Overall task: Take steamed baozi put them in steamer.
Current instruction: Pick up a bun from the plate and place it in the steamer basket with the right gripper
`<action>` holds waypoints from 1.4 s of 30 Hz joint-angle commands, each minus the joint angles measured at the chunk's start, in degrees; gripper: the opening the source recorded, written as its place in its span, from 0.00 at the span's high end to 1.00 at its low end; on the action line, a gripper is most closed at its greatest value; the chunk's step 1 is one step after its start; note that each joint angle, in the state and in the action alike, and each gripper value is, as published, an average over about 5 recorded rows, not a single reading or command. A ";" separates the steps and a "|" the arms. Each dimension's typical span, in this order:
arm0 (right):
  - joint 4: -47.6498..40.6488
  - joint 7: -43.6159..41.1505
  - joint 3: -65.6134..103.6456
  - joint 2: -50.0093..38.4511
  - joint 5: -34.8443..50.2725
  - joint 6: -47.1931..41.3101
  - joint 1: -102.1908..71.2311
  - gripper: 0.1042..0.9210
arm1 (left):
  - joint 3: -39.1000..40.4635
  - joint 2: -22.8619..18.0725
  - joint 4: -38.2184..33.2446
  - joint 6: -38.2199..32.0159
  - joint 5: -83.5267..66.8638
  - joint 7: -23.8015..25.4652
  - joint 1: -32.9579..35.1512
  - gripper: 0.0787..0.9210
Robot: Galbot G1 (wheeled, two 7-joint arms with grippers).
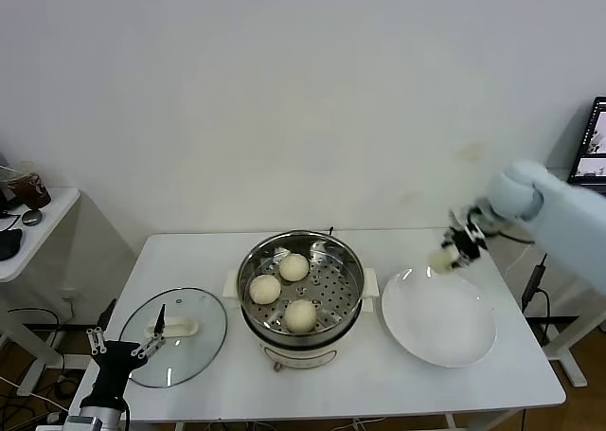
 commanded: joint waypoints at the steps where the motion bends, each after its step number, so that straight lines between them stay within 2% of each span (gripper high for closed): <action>1: 8.54 4.82 -18.16 10.70 22.26 -9.05 22.82 0.57 | 0.29 0.21 0.08 0.04 -0.01 -0.04 -0.13 0.12; 7: 9.19 10.46 -19.62 19.13 27.40 -16.46 19.46 0.57 | -0.01 -0.07 -0.44 0.03 0.02 -0.03 0.07 0.12; 16: 4.32 12.88 -19.89 24.85 25.14 -20.24 11.90 0.57 | -1.19 -0.22 -0.95 -0.04 -0.25 -0.06 0.78 0.12; 26: 1.03 11.62 -19.69 25.45 19.94 -20.28 6.17 0.56 | -1.53 -0.70 -0.87 0.00 -0.29 -0.08 0.90 0.12; 42: 0.36 11.90 -17.27 24.13 16.77 -20.06 2.47 0.54 | -1.52 -0.80 -0.71 -0.01 -0.27 -0.09 0.90 0.12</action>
